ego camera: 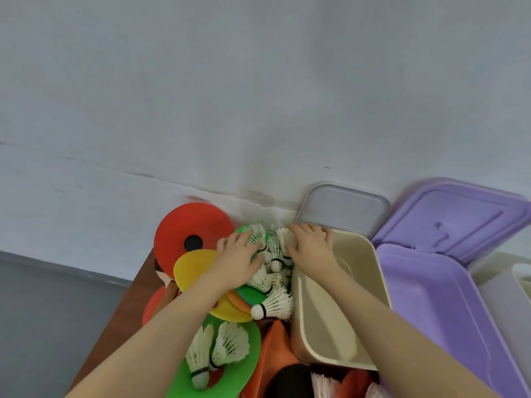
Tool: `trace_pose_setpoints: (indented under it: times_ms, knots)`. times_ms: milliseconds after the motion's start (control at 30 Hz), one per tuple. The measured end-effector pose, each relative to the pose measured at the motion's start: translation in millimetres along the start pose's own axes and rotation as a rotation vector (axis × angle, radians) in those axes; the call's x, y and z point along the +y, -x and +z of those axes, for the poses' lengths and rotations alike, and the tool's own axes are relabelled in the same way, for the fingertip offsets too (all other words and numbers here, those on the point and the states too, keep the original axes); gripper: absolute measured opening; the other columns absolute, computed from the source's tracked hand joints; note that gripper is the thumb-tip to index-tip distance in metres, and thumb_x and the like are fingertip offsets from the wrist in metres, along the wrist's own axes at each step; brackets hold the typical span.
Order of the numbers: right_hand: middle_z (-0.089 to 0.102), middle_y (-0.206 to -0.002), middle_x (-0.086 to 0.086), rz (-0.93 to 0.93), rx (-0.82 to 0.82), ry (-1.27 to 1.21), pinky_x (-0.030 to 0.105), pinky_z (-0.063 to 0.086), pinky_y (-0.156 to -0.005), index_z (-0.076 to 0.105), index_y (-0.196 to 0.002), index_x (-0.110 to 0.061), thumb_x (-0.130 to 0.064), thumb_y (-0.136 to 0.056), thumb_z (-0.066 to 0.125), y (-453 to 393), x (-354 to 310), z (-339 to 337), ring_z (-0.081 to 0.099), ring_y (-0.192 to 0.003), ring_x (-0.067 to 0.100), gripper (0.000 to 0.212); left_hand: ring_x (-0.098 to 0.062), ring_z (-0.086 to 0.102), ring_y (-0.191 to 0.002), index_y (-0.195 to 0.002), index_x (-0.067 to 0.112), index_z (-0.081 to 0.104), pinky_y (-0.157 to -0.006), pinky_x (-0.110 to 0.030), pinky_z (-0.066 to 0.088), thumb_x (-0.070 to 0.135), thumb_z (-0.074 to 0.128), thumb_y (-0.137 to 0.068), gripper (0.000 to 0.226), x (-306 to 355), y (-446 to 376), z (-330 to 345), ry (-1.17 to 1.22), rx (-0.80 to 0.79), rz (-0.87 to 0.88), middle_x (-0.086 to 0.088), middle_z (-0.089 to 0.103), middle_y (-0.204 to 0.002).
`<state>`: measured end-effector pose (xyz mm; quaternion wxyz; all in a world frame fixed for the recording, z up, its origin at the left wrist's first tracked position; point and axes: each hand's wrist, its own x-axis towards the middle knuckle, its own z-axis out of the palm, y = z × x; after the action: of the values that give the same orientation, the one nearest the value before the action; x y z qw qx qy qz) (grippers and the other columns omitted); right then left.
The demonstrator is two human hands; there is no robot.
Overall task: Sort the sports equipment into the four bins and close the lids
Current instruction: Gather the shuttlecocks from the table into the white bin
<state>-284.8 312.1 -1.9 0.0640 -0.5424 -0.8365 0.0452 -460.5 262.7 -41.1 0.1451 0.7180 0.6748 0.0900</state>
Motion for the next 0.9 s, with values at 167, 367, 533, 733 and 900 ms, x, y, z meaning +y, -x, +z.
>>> trace_pose_setpoints:
  times_ms: [167, 367, 533, 733, 900]
  knots:
    - [0.063, -0.114, -0.003, -0.019, 0.091, -0.044, 0.036, 0.005, -0.101, 0.061, -0.114, -0.019, -0.011, -0.087, 0.048, -5.9, -4.8, 13.6, 0.045, -0.117, 0.021, 0.031, -0.018, 0.022, -0.134, -0.142, 0.024, 0.037, -0.103, -0.038, 0.013, 0.045, 0.031, -0.098, 0.049, -9.5, -11.3, 9.8, -0.058, -0.006, 0.015, 0.007, 0.031, -0.148]
    - [0.067, -0.092, -0.006, -0.011, 0.206, -0.246, 0.025, 0.014, -0.085, 0.066, -0.102, -0.021, -0.006, -0.085, 0.055, 7.1, -9.9, 12.8, 0.055, -0.094, 0.020, 0.025, -0.015, 0.037, -0.123, -0.131, 0.022, 0.051, -0.092, -0.029, 0.014, 0.033, 0.042, -0.097, 0.037, -7.2, 0.2, -2.1, 0.127, 0.242, 0.043, 0.008, 0.047, -0.134]
    - [0.067, -0.089, -0.008, 0.051, 0.282, -0.501, 0.023, 0.021, -0.079, 0.068, -0.101, -0.021, -0.008, -0.087, 0.058, 22.6, -19.1, -7.6, 0.059, -0.092, 0.017, 0.021, -0.019, 0.052, -0.106, -0.115, 0.015, 0.065, -0.081, -0.023, 0.013, 0.018, 0.060, -0.089, 0.027, -4.0, 26.9, -21.9, 0.223, 0.498, 0.105, 0.002, 0.062, -0.115]
    - [0.067, -0.090, -0.010, -0.031, 0.376, -0.512, 0.029, 0.030, -0.084, 0.067, -0.100, -0.022, -0.011, -0.086, 0.061, 56.0, -21.5, -38.2, 0.061, -0.090, 0.015, 0.019, -0.009, 0.044, -0.095, -0.103, 0.013, 0.070, -0.079, -0.024, 0.019, 0.029, 0.049, -0.085, 0.032, 16.4, 54.3, -53.2, 0.208, 0.611, 0.192, 0.001, 0.066, -0.102]
    - [0.066, -0.094, -0.016, -0.005, 0.489, -0.526, 0.029, 0.034, -0.090, 0.067, -0.096, -0.025, -0.007, -0.083, 0.064, 104.7, 10.8, -63.6, 0.058, -0.088, 0.003, 0.022, -0.018, 0.056, -0.091, -0.102, 0.009, 0.070, -0.078, -0.029, 0.037, 0.029, 0.047, -0.083, 0.035, 59.4, 71.2, -62.5, 0.168, 0.647, 0.299, -0.002, 0.067, -0.098]
